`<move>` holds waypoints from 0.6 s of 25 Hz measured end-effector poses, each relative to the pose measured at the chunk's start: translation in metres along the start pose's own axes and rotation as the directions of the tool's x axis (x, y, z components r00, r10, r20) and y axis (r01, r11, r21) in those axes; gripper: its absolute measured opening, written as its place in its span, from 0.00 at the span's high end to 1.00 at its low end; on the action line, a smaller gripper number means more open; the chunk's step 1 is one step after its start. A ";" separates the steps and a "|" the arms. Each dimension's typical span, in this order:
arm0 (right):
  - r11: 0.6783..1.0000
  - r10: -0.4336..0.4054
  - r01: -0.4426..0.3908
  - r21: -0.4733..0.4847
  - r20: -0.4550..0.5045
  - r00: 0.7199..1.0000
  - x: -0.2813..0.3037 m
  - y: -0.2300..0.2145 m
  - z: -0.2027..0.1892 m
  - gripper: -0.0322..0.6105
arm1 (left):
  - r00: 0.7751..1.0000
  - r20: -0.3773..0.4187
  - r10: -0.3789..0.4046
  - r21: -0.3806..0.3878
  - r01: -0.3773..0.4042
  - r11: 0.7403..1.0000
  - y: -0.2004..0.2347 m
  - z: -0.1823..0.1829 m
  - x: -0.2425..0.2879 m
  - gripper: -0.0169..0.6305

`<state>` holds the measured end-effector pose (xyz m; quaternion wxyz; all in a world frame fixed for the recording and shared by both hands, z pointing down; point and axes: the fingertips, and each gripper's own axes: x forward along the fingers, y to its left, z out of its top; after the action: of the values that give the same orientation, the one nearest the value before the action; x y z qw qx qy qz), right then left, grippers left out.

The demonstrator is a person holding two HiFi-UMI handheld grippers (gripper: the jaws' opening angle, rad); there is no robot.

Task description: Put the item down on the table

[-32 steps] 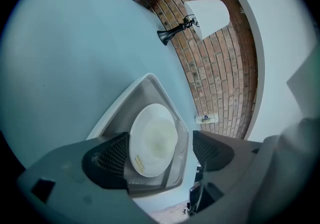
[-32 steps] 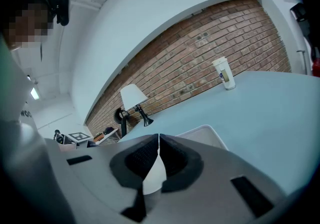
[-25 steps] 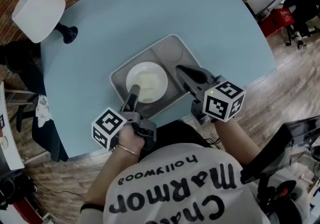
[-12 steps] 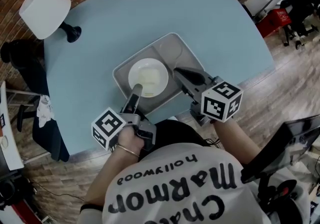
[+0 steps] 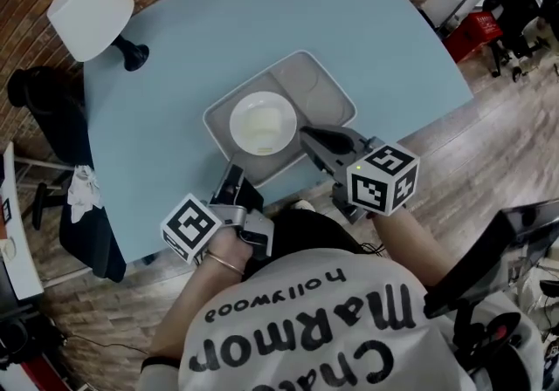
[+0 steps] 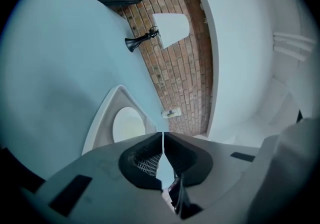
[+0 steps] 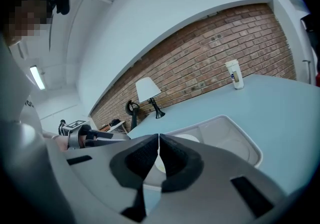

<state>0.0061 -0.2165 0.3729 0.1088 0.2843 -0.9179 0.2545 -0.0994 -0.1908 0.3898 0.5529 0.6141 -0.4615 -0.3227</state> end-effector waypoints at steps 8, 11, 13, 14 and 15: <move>0.999 -0.039 0.039 0.002 0.050 0.998 -0.017 0.035 -0.012 0.94 | 0.988 -0.040 -0.147 0.251 0.153 0.956 -0.028 0.006 -0.044 0.97; 0.998 -0.059 0.059 0.004 0.068 0.996 -0.026 0.055 -0.023 0.93 | 0.980 -0.117 -0.162 0.434 0.197 0.879 -0.039 0.002 -0.064 0.97; 0.997 -0.074 0.074 0.007 0.081 0.994 -0.031 0.067 -0.030 0.94 | 0.963 -0.208 -0.173 0.563 0.262 0.783 -0.052 -0.009 -0.077 0.97; 0.997 -0.082 0.081 0.007 0.088 0.993 -0.033 0.073 -0.033 0.93 | 0.953 -0.251 -0.168 0.622 0.291 0.727 -0.056 -0.015 -0.085 0.97; 0.996 -0.090 0.090 0.004 0.097 0.991 -0.035 0.079 -0.035 0.93 | 0.946 -0.284 -0.158 0.673 0.314 0.669 -0.058 -0.020 -0.092 0.97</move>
<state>-0.0087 -0.1255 0.3584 0.0753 0.3373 -0.9084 0.2352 -0.1029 -0.1005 0.3262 0.2702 0.8633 -0.4074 -0.1251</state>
